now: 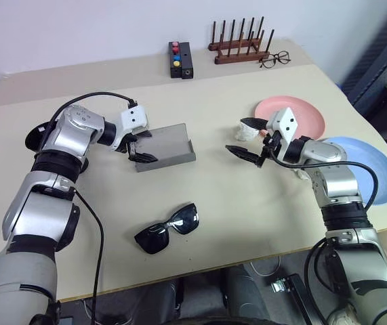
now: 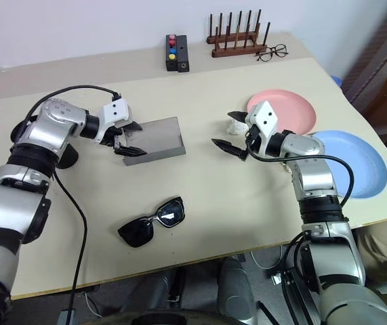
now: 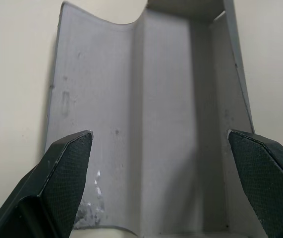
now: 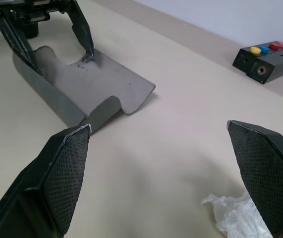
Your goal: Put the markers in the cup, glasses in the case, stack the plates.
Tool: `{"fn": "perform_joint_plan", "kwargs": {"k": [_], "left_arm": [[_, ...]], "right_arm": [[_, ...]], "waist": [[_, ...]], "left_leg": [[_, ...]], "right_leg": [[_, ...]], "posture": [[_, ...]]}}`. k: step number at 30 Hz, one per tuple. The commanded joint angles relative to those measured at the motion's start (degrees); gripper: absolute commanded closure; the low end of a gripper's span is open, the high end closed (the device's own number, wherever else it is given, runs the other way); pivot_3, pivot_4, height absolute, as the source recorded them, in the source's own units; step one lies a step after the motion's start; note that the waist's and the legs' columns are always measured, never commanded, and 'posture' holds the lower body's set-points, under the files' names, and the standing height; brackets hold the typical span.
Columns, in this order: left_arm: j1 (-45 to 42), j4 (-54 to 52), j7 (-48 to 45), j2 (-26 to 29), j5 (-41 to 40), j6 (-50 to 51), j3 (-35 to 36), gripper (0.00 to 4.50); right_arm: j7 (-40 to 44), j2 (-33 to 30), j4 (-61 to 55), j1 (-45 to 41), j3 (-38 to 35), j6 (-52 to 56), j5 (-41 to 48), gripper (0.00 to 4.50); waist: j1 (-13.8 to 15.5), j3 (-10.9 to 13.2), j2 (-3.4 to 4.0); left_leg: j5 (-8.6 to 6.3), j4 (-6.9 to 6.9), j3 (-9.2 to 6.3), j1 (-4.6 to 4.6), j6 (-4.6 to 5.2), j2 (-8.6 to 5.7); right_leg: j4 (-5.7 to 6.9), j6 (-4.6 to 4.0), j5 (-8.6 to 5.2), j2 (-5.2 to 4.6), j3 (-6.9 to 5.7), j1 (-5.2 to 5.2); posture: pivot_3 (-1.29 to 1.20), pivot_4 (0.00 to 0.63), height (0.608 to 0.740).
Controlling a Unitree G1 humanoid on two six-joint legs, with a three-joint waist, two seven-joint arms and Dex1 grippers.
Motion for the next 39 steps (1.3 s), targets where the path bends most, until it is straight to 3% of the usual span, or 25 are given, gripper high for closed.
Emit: {"fn": "perform_joint_plan", "kwargs": {"k": [1, 15, 39], "left_arm": [[-1.9, -0.8, -0.8, 1.0, 0.3, -0.7, 2.4, 0.04], [2.3, -10.7, -2.5, 1.0, -2.1, 3.0, 6.3, 0.04], [5.6, -18.1, -10.9, 1.6, -0.3, 5.5, 3.1, 0.04]], "right_arm": [[-0.3, -0.4, -1.2, -1.3, -0.8, -0.7, 0.9, 0.00], [0.3, 1.0, 2.8, -4.3, 0.4, -2.9, 0.5, 0.00], [0.1, 1.1, 3.5, -4.6, 0.3, -3.8, 0.8, 0.00]], "waist": [[0.0, 0.0, 0.00], [-0.1, 0.0, 0.00], [-0.1, 0.0, 0.00]], "left_leg": [[0.00, 0.00, 0.00, 0.00, 0.00, 0.00], [0.00, 0.02, -0.02, -0.01, 0.00, 0.01], [0.00, 0.05, -0.03, -0.01, 0.00, 0.00]], "right_leg": [[0.00, 0.00, 0.00, 0.00, 0.00, 0.00], [0.01, 0.00, 0.00, 0.00, 0.00, 0.00], [0.03, 0.00, 0.00, 0.00, 0.00, 0.00]], "posture": [[0.00, 0.150, 0.740], [0.00, 0.150, 0.740], [0.00, 0.150, 0.740]]}}
